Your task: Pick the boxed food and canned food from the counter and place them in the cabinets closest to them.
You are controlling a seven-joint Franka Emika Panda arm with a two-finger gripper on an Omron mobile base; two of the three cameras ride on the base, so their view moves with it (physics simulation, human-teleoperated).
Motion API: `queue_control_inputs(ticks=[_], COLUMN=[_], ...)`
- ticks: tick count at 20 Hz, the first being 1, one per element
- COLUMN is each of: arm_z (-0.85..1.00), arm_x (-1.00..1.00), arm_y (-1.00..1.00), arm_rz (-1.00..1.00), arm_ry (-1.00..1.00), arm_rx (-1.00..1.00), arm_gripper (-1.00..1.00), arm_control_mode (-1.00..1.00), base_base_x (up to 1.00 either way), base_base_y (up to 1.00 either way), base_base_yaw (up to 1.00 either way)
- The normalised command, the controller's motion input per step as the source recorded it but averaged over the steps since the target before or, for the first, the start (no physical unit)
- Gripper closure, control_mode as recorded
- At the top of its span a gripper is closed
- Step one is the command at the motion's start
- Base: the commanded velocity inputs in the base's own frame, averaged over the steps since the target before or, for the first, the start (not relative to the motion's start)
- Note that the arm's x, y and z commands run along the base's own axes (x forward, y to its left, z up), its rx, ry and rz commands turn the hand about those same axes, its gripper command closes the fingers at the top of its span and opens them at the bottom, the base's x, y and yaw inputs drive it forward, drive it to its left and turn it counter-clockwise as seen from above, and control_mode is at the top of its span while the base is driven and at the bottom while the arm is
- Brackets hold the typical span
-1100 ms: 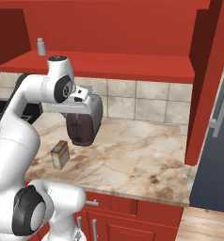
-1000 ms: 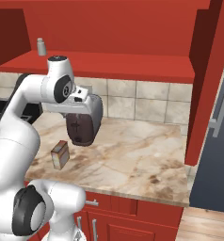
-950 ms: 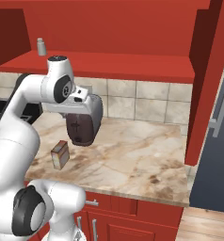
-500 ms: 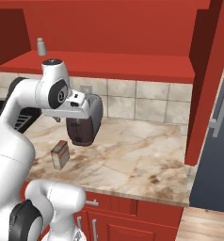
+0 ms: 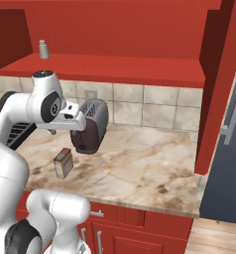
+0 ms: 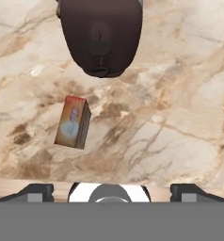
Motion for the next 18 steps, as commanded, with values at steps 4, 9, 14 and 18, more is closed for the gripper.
queue_control_inputs(ticks=[4, 9, 14, 18], arm_z=[-0.19, -0.22, -0.23, -0.27], arm_x=[0.00, 0.05, 0.16, 0.16], arm_y=[0.30, 0.34, 0.31, 0.27], arm_rz=[0.00, -0.02, -0.03, -0.03], arm_ry=[0.00, 0.00, 0.00, 0.00], arm_rx=[-0.01, -0.01, -0.02, -0.04], arm_gripper=[-1.00, -1.00, -1.00, -1.00], arm_control_mode=[-1.00, -1.00, -1.00, -1.00], base_base_x=[0.00, 0.00, 0.00, 0.00], base_base_y=[0.00, 0.00, 0.00, 0.00], base_base_yaw=[0.00, 0.00, 0.00, 0.00])
